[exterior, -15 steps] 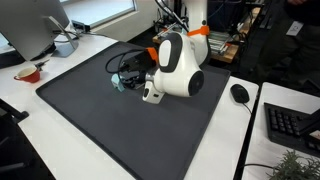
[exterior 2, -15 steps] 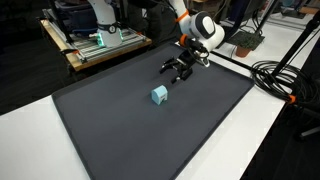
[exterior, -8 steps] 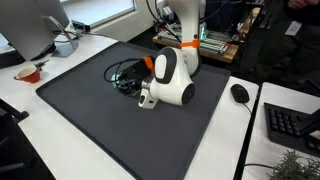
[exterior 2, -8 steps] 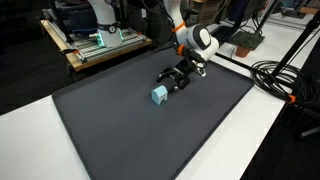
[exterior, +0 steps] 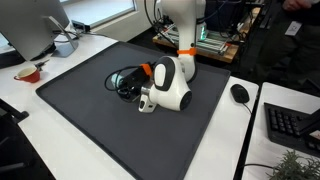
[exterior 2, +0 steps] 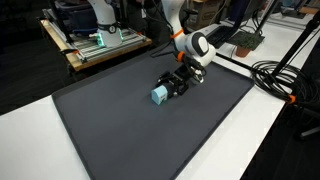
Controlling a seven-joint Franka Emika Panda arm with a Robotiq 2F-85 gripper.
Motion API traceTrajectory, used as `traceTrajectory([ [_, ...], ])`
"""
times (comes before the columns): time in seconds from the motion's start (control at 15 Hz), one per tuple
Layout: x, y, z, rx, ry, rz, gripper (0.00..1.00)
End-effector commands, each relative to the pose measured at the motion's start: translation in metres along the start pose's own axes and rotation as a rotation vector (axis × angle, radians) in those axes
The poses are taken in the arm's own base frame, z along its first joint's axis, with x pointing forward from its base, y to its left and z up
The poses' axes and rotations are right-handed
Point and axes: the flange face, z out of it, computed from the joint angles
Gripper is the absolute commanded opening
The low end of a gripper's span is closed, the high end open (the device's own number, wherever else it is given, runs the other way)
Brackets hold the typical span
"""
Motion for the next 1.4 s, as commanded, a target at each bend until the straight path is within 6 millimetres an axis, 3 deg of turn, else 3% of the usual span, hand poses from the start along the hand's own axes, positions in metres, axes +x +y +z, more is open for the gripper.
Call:
traceTrajectory([
  [0.0, 0.0026, 0.0097, 0.0081, -0.027, -0.057, -0.047, 1.00],
  [0.53, 0.0044, 0.0144, 0.0135, -0.032, -0.079, -0.136, 1.00],
  [0.6, 0.0040, 0.0149, 0.0135, -0.031, -0.077, -0.140, 0.93],
  [0.67, 0.0039, 0.0152, 0.0133, -0.031, -0.075, -0.145, 0.72],
  [0.8, 0.0047, 0.0152, 0.0125, -0.030, -0.072, -0.152, 0.68],
  [1.13, 0.0050, 0.0156, 0.0114, -0.025, -0.066, -0.160, 0.32],
  [1.33, 0.0008, 0.0152, 0.0079, -0.019, -0.063, -0.143, 0.31],
])
